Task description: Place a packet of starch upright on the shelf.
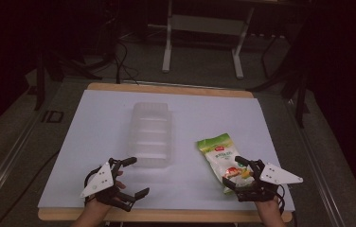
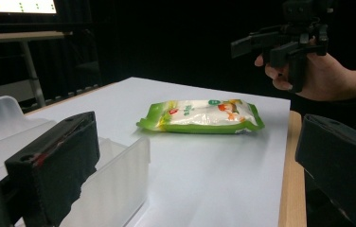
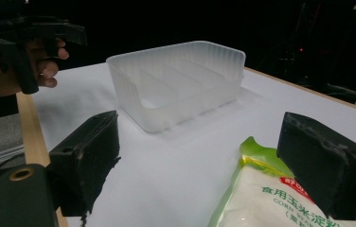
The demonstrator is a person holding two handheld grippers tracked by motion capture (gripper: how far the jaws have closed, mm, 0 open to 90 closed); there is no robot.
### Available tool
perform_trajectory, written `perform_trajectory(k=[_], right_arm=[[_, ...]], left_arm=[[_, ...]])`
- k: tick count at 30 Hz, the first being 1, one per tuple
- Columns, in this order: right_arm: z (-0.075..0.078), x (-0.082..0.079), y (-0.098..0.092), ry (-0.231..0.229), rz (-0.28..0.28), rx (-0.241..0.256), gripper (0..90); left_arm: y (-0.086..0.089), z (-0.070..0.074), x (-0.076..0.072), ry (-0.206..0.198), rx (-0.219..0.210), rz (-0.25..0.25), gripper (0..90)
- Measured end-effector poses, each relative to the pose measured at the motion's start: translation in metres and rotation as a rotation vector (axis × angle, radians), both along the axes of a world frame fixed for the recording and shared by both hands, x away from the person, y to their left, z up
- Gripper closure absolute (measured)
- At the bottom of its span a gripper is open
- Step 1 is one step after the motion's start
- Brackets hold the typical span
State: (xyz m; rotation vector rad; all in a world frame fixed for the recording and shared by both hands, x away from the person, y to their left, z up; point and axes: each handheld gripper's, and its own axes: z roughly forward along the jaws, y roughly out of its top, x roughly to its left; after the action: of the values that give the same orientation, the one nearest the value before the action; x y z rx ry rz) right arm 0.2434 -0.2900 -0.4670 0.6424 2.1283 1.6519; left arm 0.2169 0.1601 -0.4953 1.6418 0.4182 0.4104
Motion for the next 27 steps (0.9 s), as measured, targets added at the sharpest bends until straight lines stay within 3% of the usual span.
perform_trajectory(k=[10, 27], right_arm=[[-0.003, 0.002, 0.004, 0.004, -0.005, -0.049, 13.7], [-0.002, 0.001, 0.011, -0.018, 0.032, -0.079, 13.7]], left_arm=[[-0.001, -0.001, 0.000, 0.003, 0.007, -0.008, 0.9], [-0.002, -0.001, 0.000, 0.001, 0.025, -0.016, 0.8]])
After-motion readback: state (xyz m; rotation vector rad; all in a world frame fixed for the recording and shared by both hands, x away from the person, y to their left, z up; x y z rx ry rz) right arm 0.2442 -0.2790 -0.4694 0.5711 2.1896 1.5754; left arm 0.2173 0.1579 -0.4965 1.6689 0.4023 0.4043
